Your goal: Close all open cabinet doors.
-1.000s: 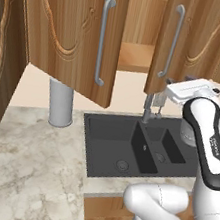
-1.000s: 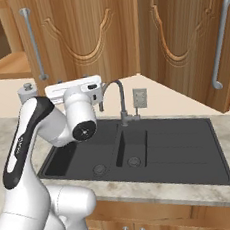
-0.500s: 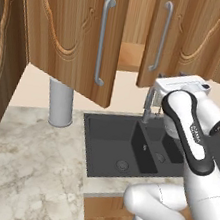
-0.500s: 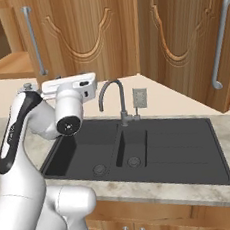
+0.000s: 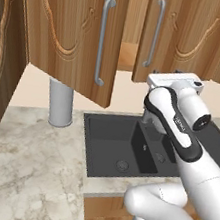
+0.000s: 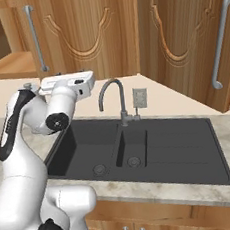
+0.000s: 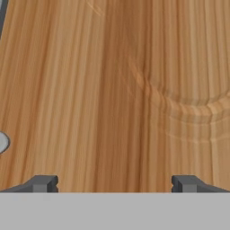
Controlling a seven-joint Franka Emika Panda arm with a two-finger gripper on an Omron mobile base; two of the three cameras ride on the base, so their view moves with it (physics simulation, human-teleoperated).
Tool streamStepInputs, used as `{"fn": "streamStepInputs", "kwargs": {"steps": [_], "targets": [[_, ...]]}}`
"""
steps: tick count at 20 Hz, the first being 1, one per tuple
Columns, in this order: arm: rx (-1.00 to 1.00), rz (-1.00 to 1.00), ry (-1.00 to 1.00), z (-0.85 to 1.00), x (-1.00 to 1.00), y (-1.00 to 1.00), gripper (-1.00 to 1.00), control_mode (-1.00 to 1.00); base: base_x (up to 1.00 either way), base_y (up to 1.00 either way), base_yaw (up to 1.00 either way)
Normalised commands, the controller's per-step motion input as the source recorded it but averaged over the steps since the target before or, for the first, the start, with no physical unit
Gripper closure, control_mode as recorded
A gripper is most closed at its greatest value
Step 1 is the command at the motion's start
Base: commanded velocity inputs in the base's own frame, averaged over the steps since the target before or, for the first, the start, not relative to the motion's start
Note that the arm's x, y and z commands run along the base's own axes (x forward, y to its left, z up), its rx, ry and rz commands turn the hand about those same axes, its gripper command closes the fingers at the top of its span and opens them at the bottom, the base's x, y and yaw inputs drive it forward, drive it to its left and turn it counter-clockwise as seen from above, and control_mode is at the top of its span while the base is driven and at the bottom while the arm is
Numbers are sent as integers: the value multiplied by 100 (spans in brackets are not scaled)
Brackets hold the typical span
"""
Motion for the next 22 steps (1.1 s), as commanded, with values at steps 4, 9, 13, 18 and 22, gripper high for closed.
{"fn": "streamStepInputs", "kwargs": {"steps": [4,9,13,18,22], "targets": [[0,-7,0,0,23,0,-100,-100,0,0,0],[0,-4,0,0,18,0,-100,-100,0,0,0],[0,-3,0,0,15,0,-100,-100,0,0,0],[0,-3,1,0,13,0,-100,-100,0,0,0],[0,-4,3,1,12,0,-100,-100,0,0,0]]}}
